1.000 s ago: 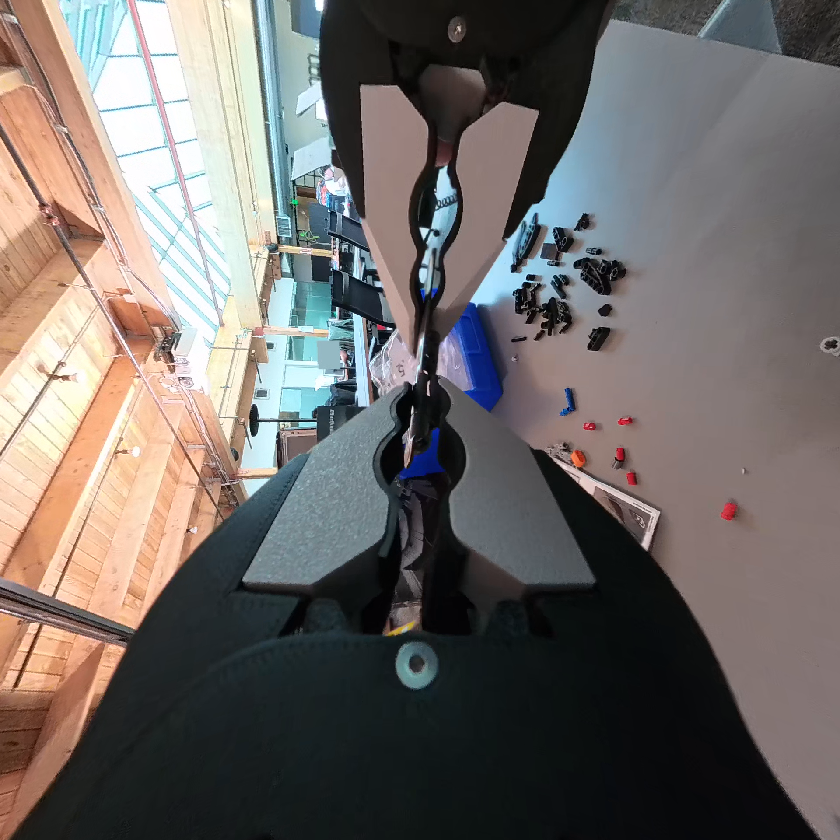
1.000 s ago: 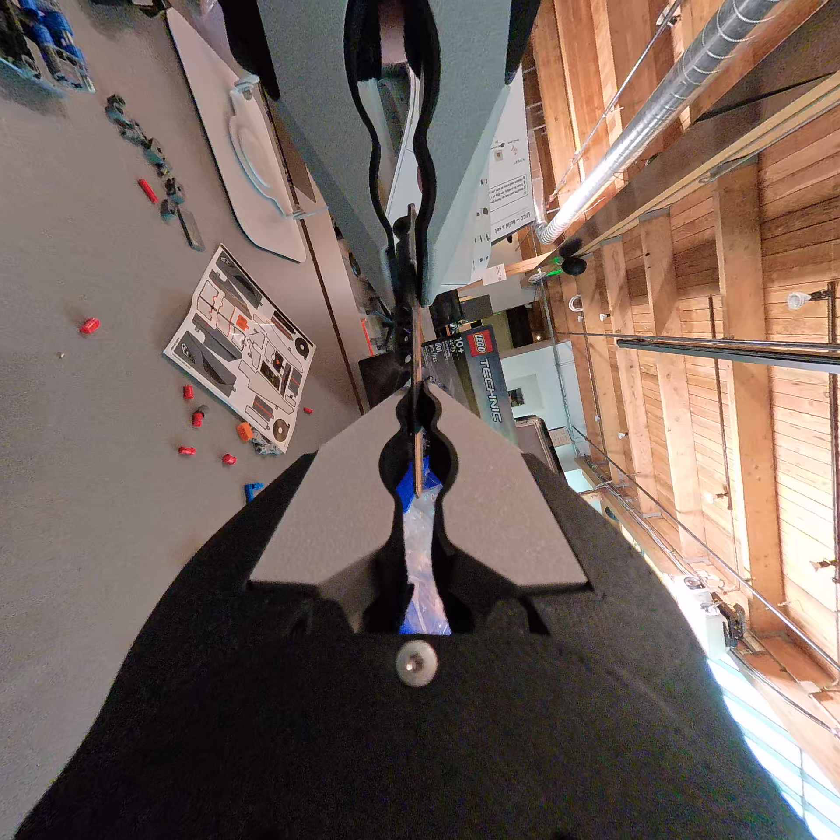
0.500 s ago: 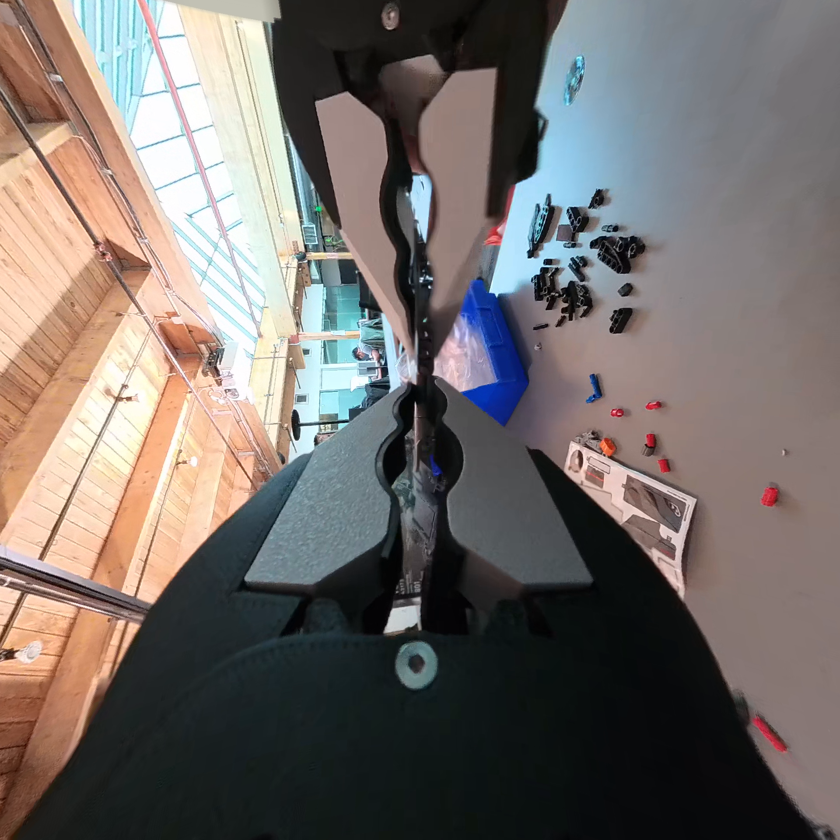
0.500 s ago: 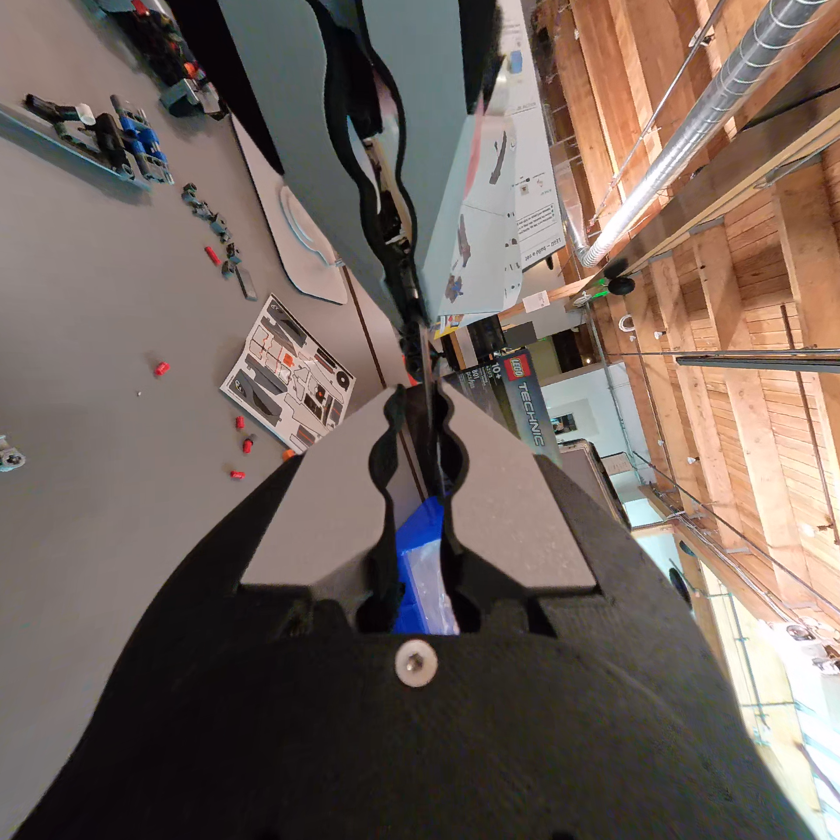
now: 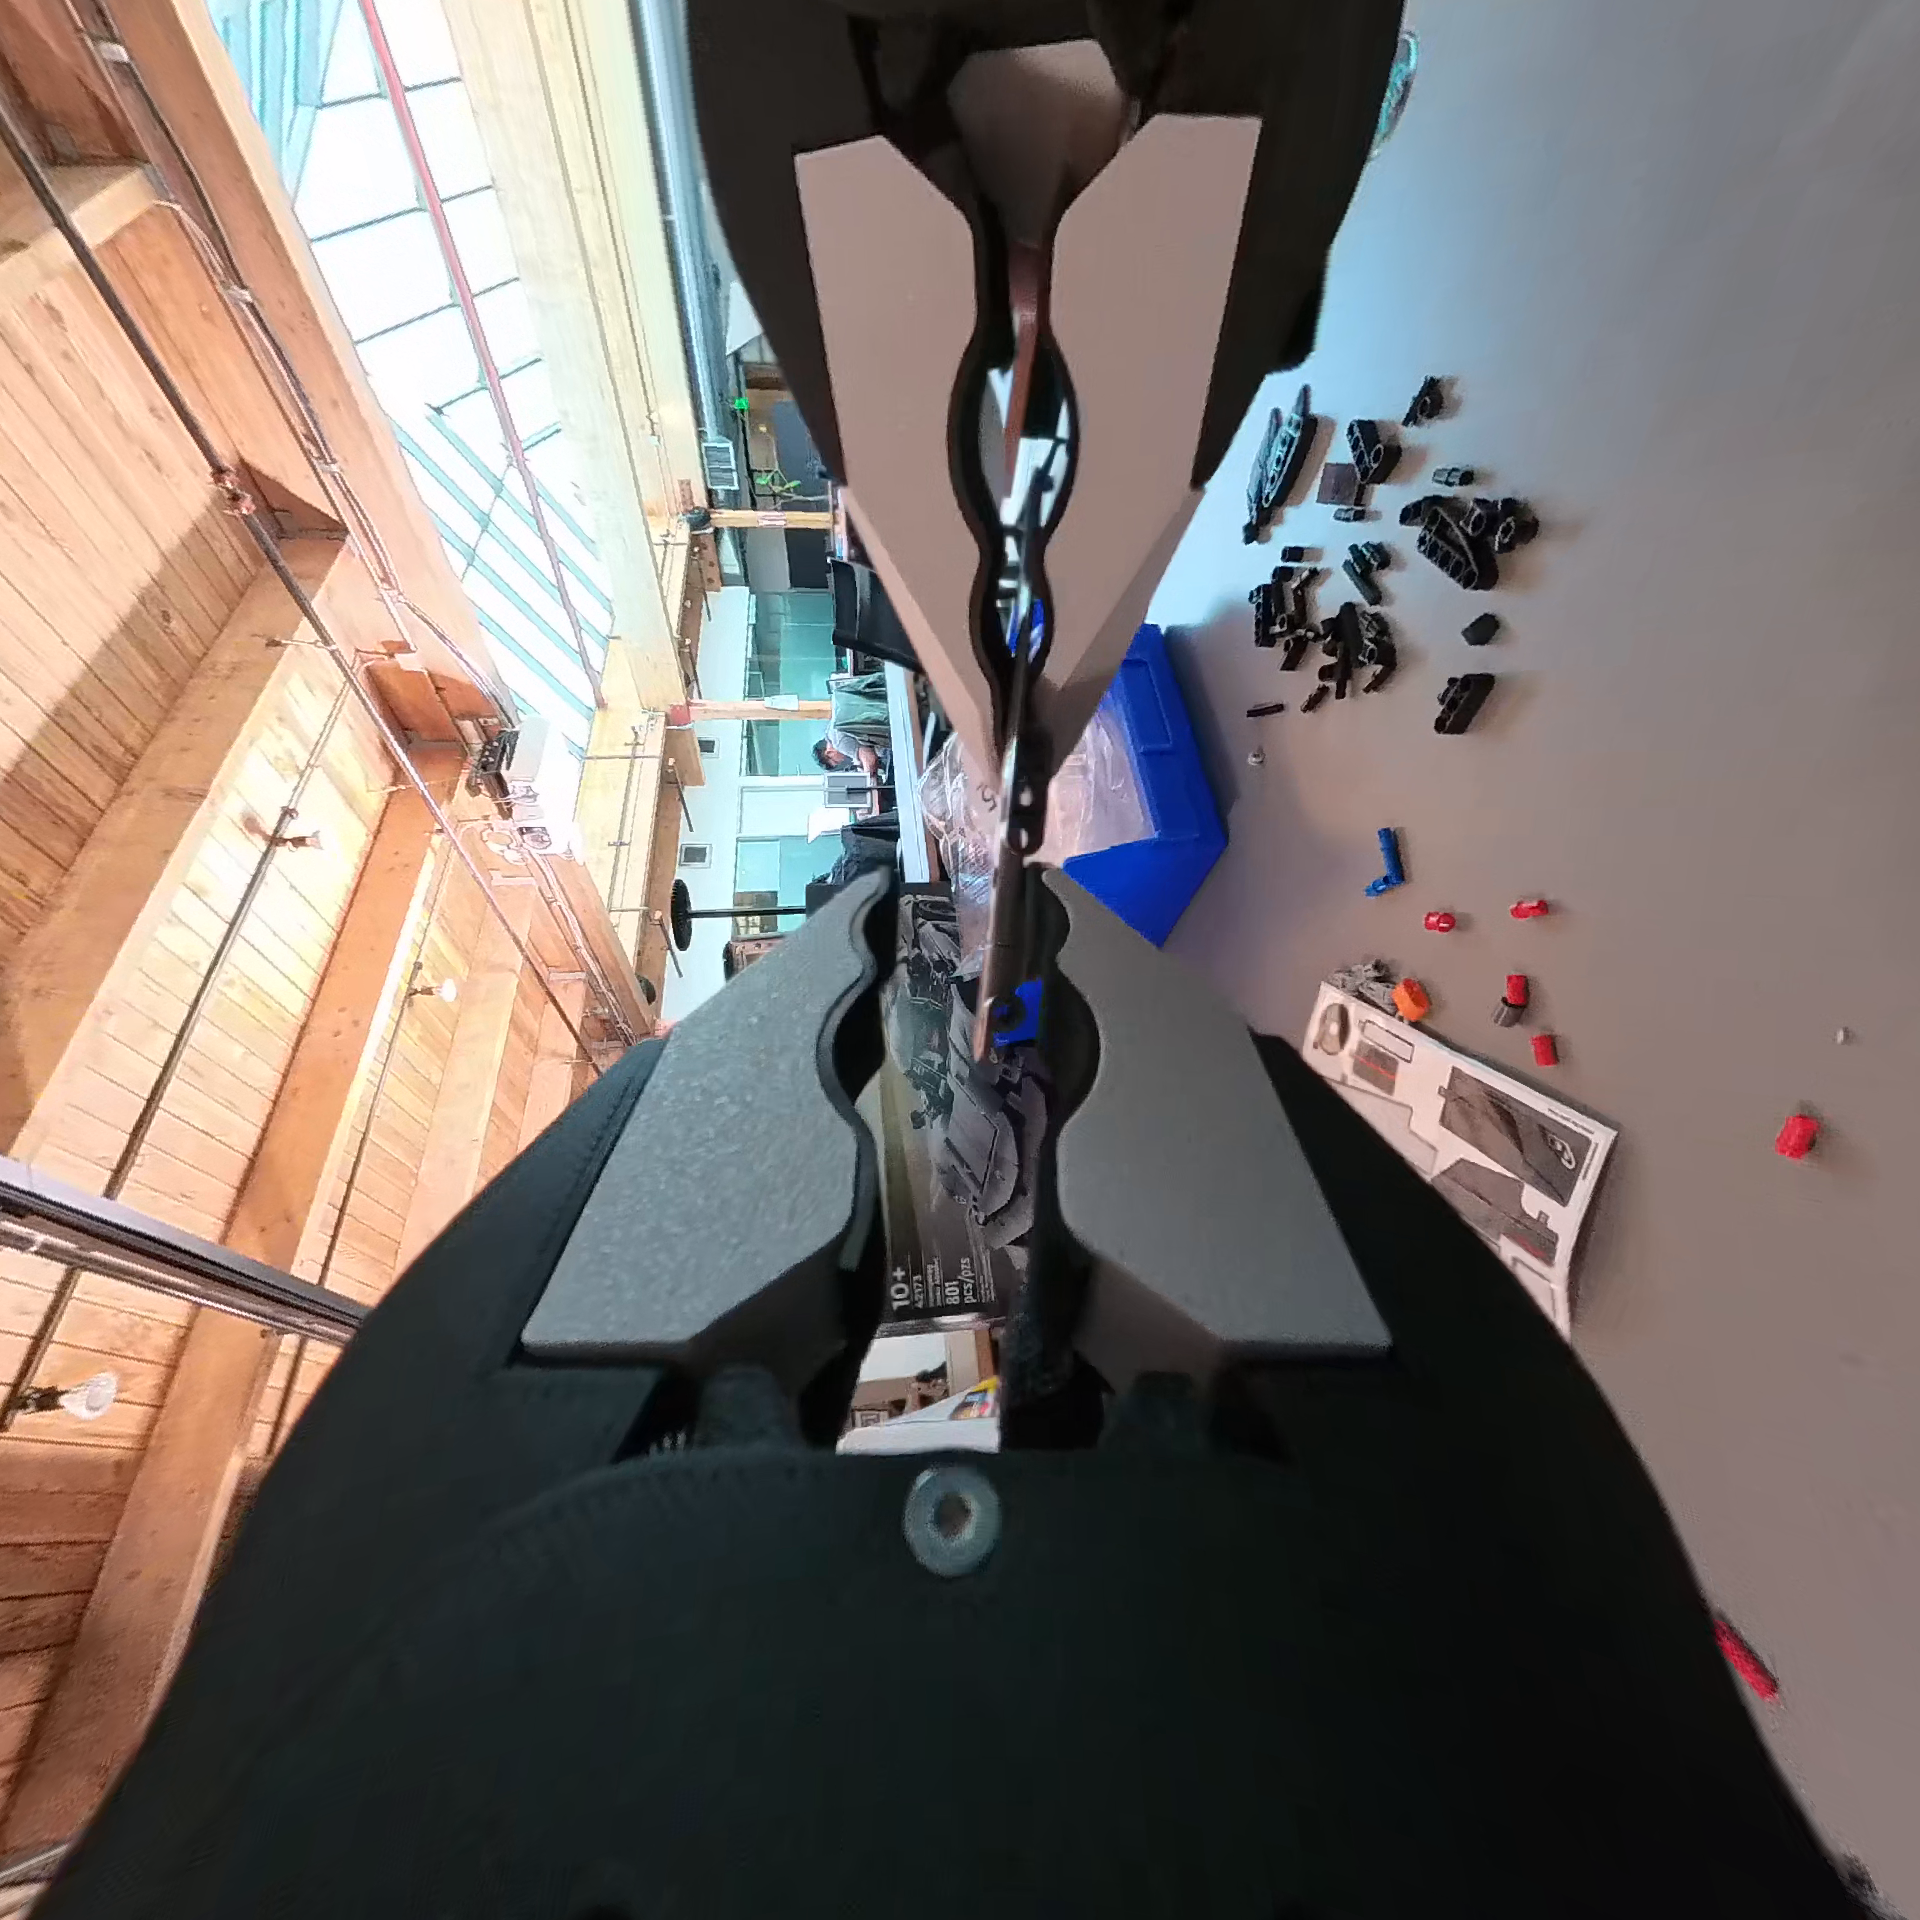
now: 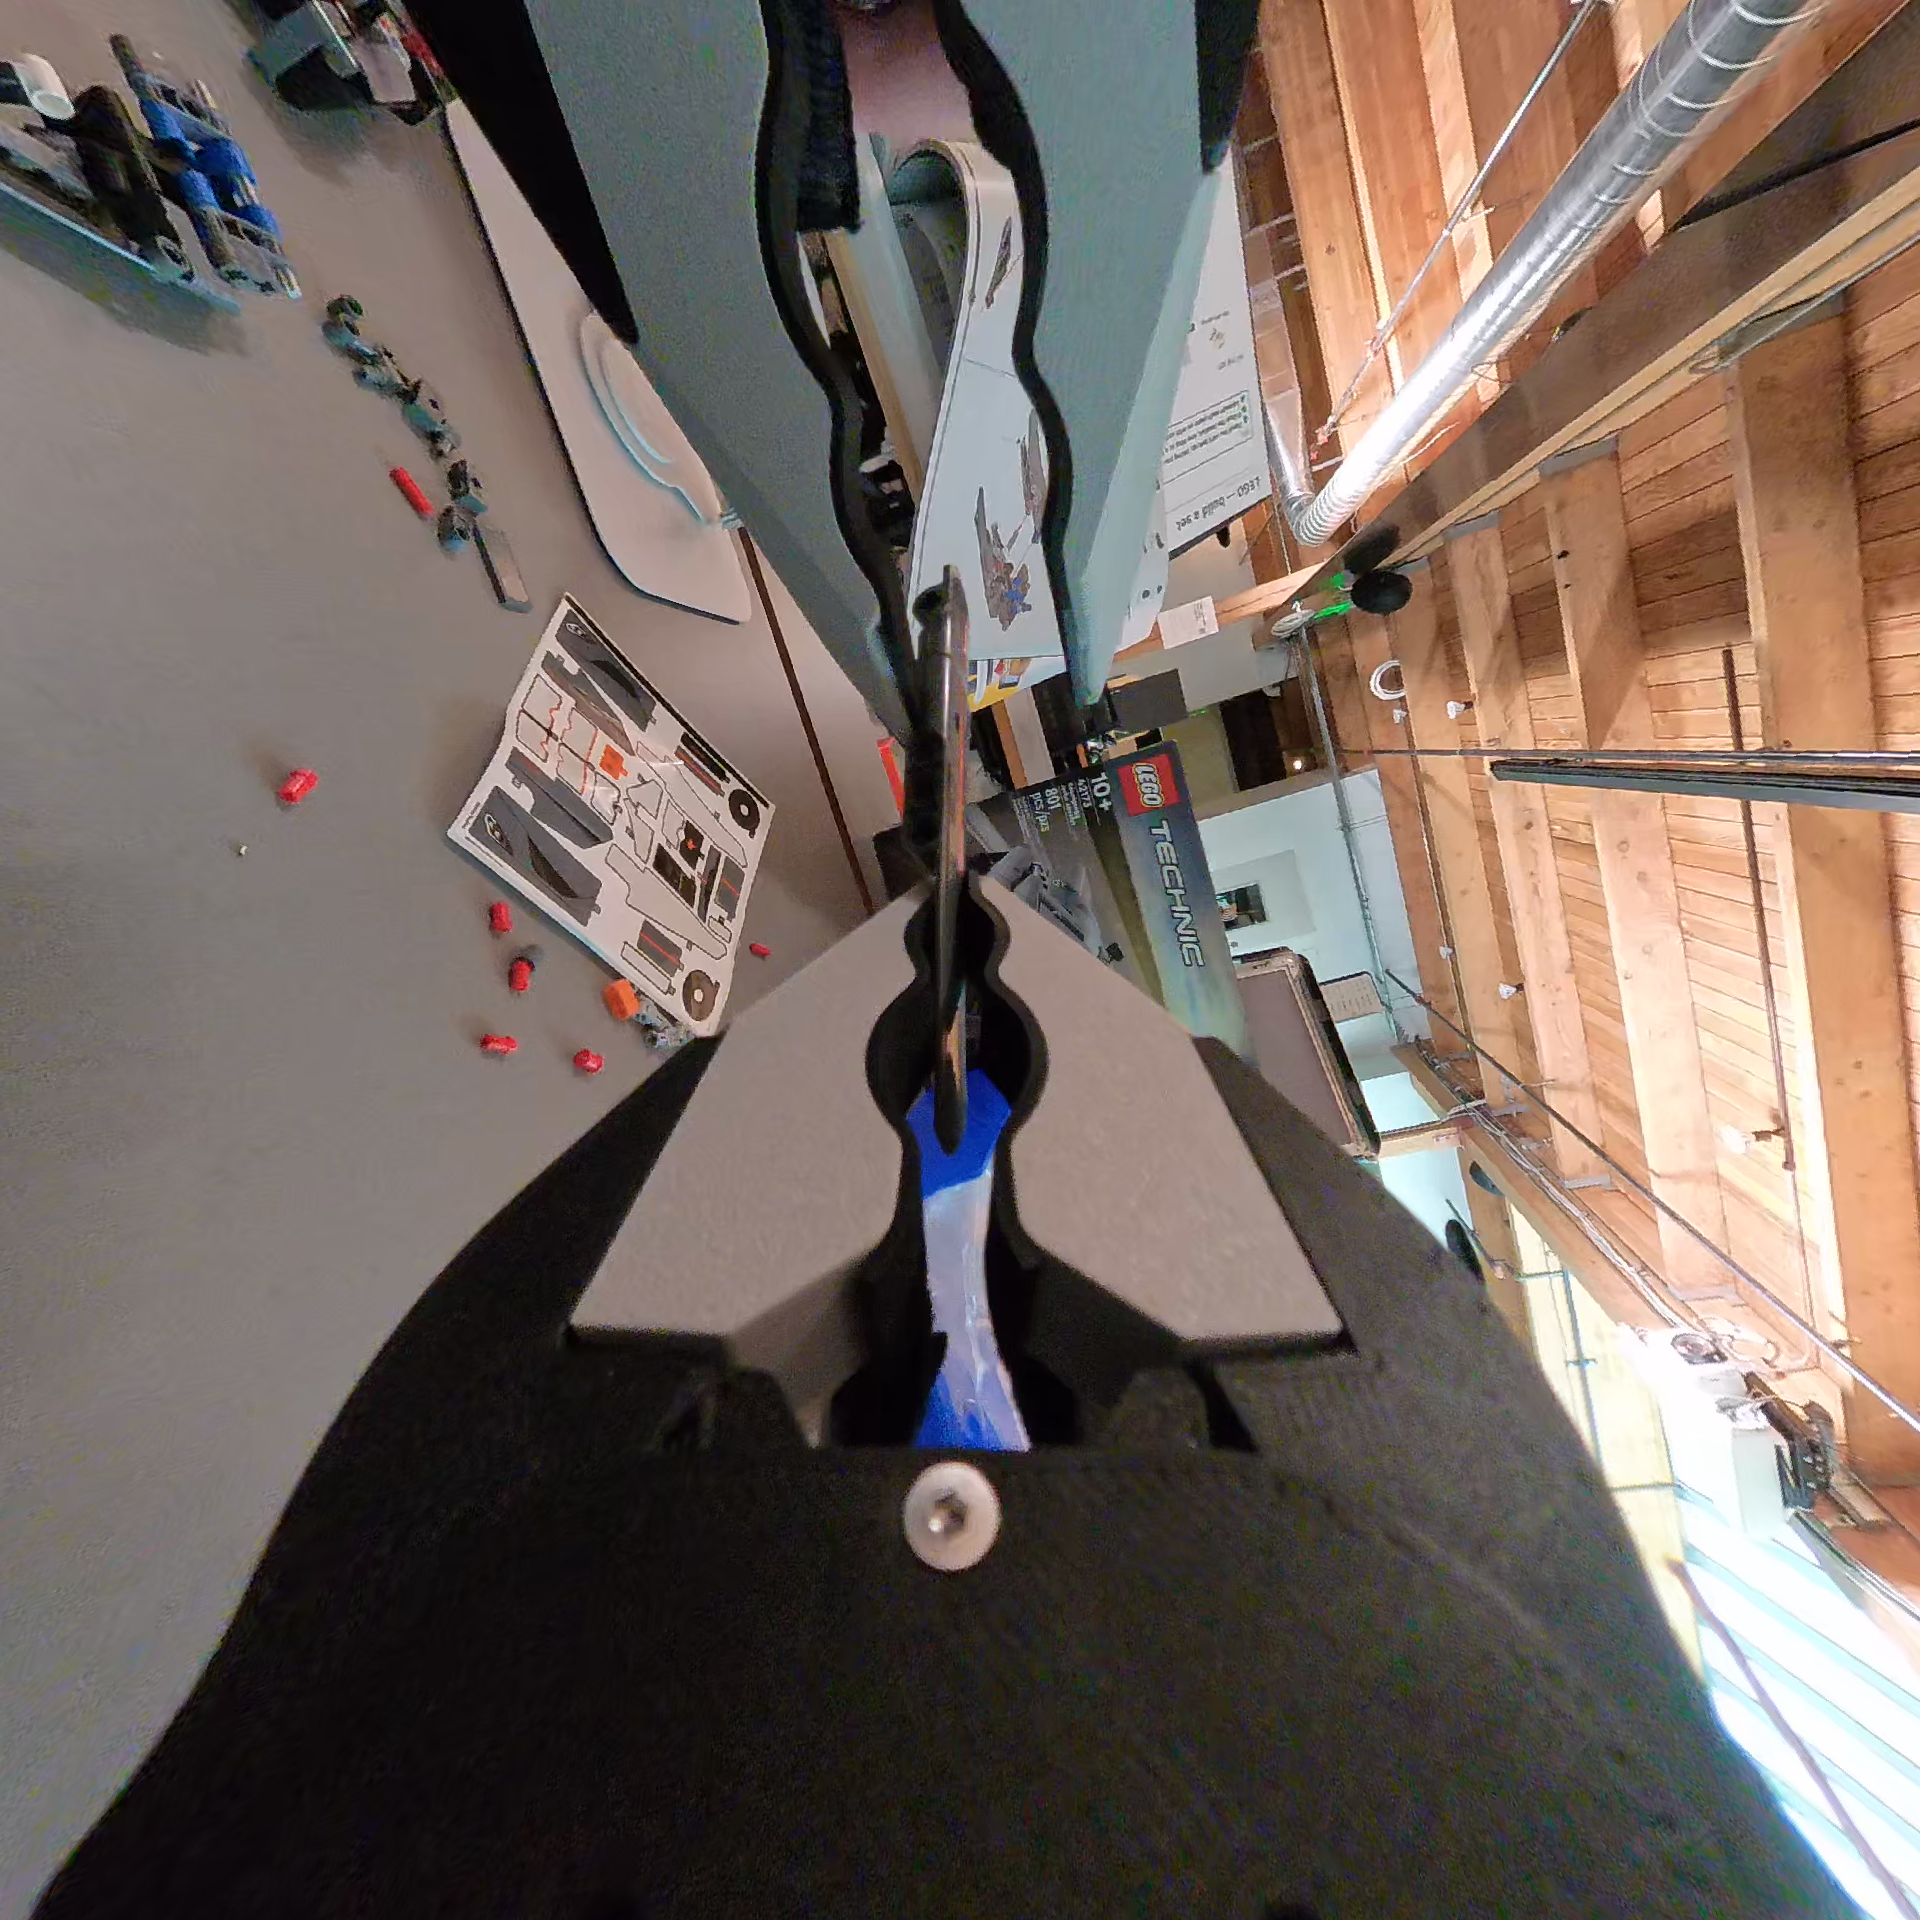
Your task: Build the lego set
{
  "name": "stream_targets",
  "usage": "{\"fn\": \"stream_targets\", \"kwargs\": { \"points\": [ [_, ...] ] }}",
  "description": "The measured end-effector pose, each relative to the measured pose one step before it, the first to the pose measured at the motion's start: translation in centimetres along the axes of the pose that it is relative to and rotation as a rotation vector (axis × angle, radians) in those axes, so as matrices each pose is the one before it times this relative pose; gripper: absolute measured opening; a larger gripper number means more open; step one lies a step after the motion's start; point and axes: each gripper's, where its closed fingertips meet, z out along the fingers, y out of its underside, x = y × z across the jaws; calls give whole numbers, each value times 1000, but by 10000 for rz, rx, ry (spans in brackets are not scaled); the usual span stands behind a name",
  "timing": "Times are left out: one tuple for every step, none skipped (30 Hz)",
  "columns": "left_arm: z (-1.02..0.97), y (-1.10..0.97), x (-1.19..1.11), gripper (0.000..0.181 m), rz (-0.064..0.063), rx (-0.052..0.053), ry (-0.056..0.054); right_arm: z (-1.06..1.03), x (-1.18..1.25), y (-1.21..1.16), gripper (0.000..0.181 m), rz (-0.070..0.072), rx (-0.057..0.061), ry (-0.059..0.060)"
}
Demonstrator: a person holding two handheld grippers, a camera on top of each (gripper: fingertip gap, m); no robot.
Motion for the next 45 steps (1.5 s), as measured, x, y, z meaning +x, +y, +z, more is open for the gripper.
{"fn": "stream_targets", "kwargs": {
  "points": [
    [35, 33, 156, 18, 123, -60, 43, -18, -11, -13, 0, -29, -24, 36],
    [52, 62, 71, 18, 127, -76, -12, 6, -52, 26, 0, 5, -36, -14],
    [61, 37, 108, 17, 66, -72, 28, 18, -47, 47, 0, -48, -56, 9],
    [67, 60, 103, 16, 92, -81, 10, 8, -8, 24, 0, -66, -72, 54],
    [82, 97, 91, 15, 175, -106, -24, 1, 10, 7, 0, -71, -81, 56],
    [86, 97, 102, 15, 129, -100, -11, -2, -16, -6, 0, -105, -85, 54],
    [60, 15, 5, 15, -37, -39, -26, -23, 16, -24, 0, -122, -61, 72],
    [-2, -9, -27, 16, -122, 12, 20, -29, 2, -32, 0, -81, -40, 41],
    [-111, -22, -163, 19, -123, 77, 6, -28, -27, -29, 0, -4, -20, -9],
    [-218, -48, -259, 22, -241, 130, 38, -44, 10, -91, 0, 46, 44, -5],
    [-251, -33, -251, 25, -281, 112, 88, -57, 34, -103, 0, 62, 61, -4],
    [-231, 17, -222, 29, -140, 50, 55, -11, 26, -63, 0, 53, 16, -12],
    [-200, 65, -187, 30, -38, -15, -7, 43, 43, 82, 0, 33, -81, 5],
    [-160, 83, -406, 25, -96, -51, -164, 66, 72, 180, 0, -9, -118, 29],
    [-150, 57, -394, 23, -89, -22, -151, 49, -1, 128, 0, 4, -39, -12],
    [-171, -3, -167, 23, -63, 36, 7, 38, -53, 48, 0, 70, 26, -46],
    [-143, 6, -195, 23, -57, 28, -22, 35, -34, 68, 0, 28, -4, -12],
    [-92, 169, -40, 23, 24, -66, 35, 26, -1, 134, 0, -31, -64, 22],
    [-43, 269, 79, 23, 75, -135, 76, -15, -17, 64, 0, -12, -31, 7],
    [-11, 293, 208, 21, 22, -139, 153, -60, 9, -45, 0, 40, 34, -1],
    [22, 256, 309, 22, -19, -117, 222, -70, 34, -37, 0, 58, 30, 4],
    [56, 217, 137, 23, 15, -94, 75, -58, 48, -26, 0, 20, 12, 12],
    [74, 220, 119, 22, 57, -107, 43, -54, 46, -55, 0, -14, 18, 21],
    [96, 176, 228, 23, 53, -109, 113, -46, 20, -71, 0, -16, 14, 14],
    [104, 141, 221, 24, 96, -107, 72, -13, 18, -54, 0, -42, -6, 23],
    [84, 27, 231, 23, 128, -65, 65, -8, -7, -9, 0, -82, -30, 26],
    [65, -4, 312, 23, 56, -56, 142, 16, -60, 1, 0, -89, -22, 1],
    [90, 67, 307, 26, 82, -100, 141, -11, -83, -91, 0, -73, 48, 2],
    [115, 164, 356, 28, 145, -131, 138, -29, -69, -156, 0, -99, 74, 29],
    [91, 61, 423, 29, 50, -41, 196, -31, -83, -116, 0, -157, 27, 22],
    [79, -23, 285, 30, -70, 16, 153, -18, -85, -95, 0, -187, -2, 29],
    [66, -56, 141, 32, 5, 29, 54, -11, -54, -87, 0, -136, -12, 31],
    [43, 69, -43, 23, 111, -73, -81, 5, -105, -29, 0, -36, -34, -51],
    [18, -1, -86, 14, 144, -34, -121, 1, -109, -47, 0, -8, -8, -79],
    [27, -143, 39, 10, 42, 58, -19, -42, 17, -83, 0, -26, 20, -3],
    [107, -47, -84, 9, -5, -19, -88, -57, 98, -95, 0, -22, 21, 37],
    [183, 220, -105, 8, 122, -180, -129, -81, 136, -151, 0, -9, 45, 54],
    [151, 99, 8, 7, 174, -74, -97, -105, 107, -175, 0, -14, 59, 39],
    [84, 8, 18, 7, 44, -4, -38, -57, 36, -84, 0, -46, 9, 9],
    [51, 30, -54, 7, -7, -15, -47, -3, -36, 28, 0, -36, -35, -11],
    [64, 7, 54, 7, 56, 1, -4, 14, -44, 56, 0, 26, -8, -26],
    [53, 9, -51, 6, 104, 0, -93, 9, -40, 33, 0, 75, 36, -26],
    [56, 34, -138, 6, 113, -4, -159, -11, 7, -19, 0, 129, 86, -12],
    [86, 34, -125, 6, 23, -6, -124, -27, 9, -17, 0, 186, 86, -42],
    [97, 18, 31, 5, 17, 4, -31, -11, -60, 91, 0, 201, 2, -124]
  ]
}}
